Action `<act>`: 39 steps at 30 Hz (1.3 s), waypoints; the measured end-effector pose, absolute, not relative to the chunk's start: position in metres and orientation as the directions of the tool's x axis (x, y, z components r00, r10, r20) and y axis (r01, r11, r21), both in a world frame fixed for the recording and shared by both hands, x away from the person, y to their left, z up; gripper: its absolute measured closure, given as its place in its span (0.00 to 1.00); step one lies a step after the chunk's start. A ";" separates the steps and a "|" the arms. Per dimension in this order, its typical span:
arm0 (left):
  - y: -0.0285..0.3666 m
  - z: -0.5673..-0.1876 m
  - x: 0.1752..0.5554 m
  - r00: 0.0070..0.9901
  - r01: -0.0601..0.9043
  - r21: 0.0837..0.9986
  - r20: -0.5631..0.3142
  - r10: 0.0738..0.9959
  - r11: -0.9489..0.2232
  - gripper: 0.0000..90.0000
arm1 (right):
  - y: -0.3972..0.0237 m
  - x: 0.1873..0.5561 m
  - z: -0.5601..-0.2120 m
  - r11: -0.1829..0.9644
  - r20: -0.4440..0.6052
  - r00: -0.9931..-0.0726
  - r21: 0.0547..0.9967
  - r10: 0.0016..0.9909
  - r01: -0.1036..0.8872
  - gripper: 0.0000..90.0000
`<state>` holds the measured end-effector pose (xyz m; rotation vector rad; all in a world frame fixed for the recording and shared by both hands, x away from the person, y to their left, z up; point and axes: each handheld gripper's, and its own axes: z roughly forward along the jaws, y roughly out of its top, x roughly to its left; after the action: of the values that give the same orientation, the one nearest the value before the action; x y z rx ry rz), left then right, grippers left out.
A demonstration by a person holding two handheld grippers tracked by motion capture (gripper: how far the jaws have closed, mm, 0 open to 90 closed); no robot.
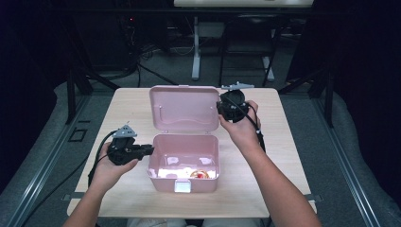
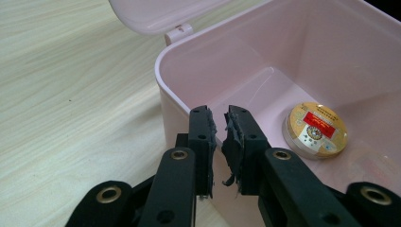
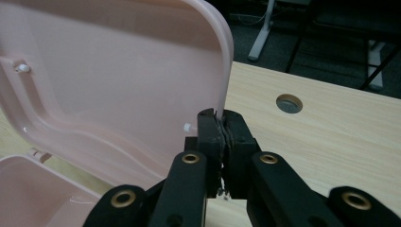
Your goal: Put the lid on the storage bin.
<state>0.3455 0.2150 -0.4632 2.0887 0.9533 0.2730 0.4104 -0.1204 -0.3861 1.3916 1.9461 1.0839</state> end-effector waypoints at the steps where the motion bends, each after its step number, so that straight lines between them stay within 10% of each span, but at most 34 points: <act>1: 0.215 -0.463 0.345 0.692 0.537 0.748 -0.126 0.711 -0.389 0.89 | -0.121 0.407 -0.386 0.162 0.037 -0.350 0.837 0.936 0.523 0.97; 39: 0.215 -0.463 0.345 0.684 0.544 0.747 -0.131 0.717 -0.383 0.88 | -0.131 0.329 -0.408 0.153 0.020 -0.424 0.916 0.906 0.370 0.95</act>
<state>0.3452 0.2154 -0.4632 2.0828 0.9659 0.2722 0.3292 -0.1306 -0.4080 1.2119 1.8780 1.2464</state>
